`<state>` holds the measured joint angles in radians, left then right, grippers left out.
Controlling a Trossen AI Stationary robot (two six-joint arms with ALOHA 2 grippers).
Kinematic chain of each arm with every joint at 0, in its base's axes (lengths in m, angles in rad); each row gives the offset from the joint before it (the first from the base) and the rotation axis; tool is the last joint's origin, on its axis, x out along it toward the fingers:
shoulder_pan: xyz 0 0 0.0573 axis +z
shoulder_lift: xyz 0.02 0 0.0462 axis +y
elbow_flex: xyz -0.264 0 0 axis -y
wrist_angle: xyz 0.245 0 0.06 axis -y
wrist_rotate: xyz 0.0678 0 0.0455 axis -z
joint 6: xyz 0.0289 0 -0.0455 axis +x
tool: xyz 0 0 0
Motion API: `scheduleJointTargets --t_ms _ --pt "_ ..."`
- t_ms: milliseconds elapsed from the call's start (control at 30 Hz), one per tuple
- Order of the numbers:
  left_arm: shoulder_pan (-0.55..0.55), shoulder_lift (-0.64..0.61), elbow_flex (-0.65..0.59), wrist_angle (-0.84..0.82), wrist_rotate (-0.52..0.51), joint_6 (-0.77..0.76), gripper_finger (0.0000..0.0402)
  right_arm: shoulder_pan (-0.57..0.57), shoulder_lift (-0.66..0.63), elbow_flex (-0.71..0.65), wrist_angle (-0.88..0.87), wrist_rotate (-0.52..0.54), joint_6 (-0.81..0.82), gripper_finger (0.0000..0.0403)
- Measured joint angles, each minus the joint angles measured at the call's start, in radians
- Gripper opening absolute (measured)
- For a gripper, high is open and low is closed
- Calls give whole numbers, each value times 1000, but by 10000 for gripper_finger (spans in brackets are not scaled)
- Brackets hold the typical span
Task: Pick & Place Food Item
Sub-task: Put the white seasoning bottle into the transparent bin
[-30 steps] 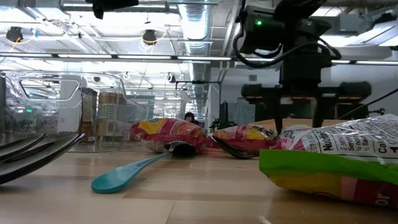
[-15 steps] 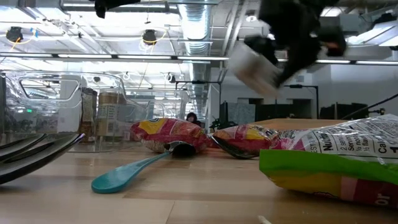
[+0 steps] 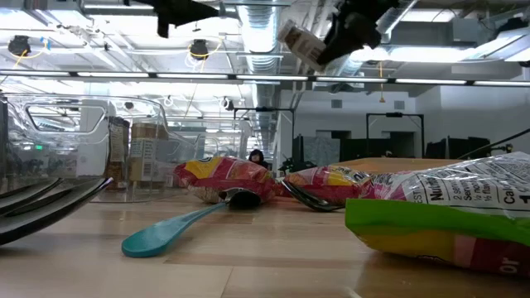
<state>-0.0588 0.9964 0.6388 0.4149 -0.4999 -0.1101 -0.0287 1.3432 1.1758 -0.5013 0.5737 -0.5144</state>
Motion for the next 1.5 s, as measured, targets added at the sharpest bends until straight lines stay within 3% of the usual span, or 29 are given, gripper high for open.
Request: scheduleJointTargets --t_ms 133,267,500,1133,1500 --pt "28 93 19 110 -1 -4 248 -16 22 52 9 16 -44 187" --pt "66 174 89 120 2 -6 287 -32 39 83 34 7 -77 187" --pt "125 288 206 119 90 -6 322 -39 49 83 64 0 -133 187" --pt "133 389 253 172 113 -138 325 -37 50 85 105 5 -178 187" --pt "145 390 253 162 109 -191 291 -37 50 85 106 5 -177 187"
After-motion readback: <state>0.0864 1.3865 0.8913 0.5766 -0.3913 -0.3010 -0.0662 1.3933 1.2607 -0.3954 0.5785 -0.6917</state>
